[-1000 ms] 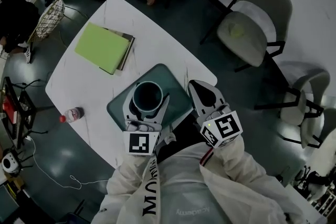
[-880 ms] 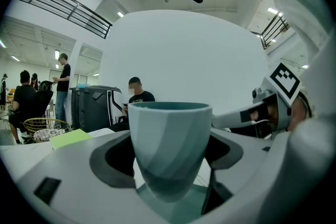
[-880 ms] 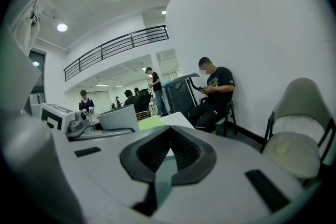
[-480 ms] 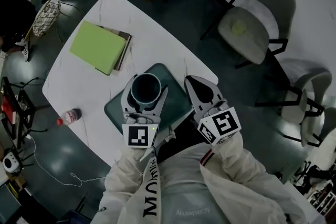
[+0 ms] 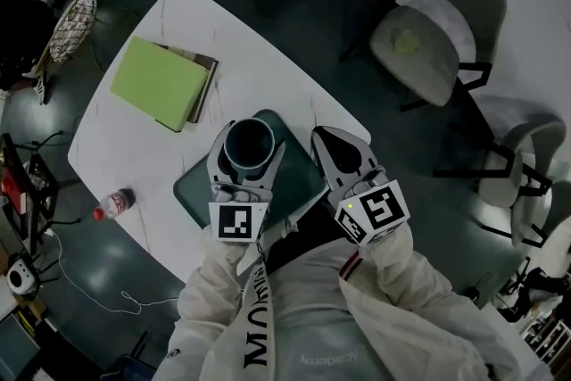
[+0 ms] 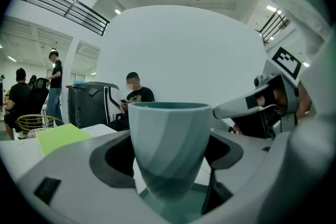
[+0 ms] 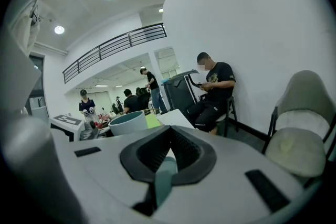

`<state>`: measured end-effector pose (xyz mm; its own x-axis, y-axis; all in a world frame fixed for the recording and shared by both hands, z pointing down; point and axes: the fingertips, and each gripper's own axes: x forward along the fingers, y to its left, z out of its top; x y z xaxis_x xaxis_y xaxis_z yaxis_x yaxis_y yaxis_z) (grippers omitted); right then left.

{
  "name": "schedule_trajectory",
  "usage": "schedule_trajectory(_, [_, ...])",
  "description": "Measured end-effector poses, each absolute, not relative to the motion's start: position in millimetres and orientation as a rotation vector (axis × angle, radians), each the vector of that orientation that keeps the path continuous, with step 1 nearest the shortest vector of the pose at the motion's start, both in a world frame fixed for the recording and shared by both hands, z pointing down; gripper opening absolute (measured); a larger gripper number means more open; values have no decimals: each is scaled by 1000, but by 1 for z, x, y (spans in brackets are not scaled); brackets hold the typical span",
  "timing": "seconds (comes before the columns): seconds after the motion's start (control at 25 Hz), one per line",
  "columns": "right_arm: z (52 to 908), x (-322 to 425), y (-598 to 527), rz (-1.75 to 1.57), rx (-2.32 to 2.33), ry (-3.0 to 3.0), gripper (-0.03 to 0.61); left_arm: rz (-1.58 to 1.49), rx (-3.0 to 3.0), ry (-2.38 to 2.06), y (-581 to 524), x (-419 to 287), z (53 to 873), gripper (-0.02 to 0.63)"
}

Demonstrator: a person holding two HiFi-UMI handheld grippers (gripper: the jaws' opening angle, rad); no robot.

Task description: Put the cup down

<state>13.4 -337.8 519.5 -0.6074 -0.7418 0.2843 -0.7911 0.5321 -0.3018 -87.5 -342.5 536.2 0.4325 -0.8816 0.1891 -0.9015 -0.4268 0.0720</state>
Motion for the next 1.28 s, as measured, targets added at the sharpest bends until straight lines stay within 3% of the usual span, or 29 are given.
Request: schedule_trajectory(1.28, [554,26,-364,696,1272,-2596,6,276,2486,-1570,-375,-75,604,383])
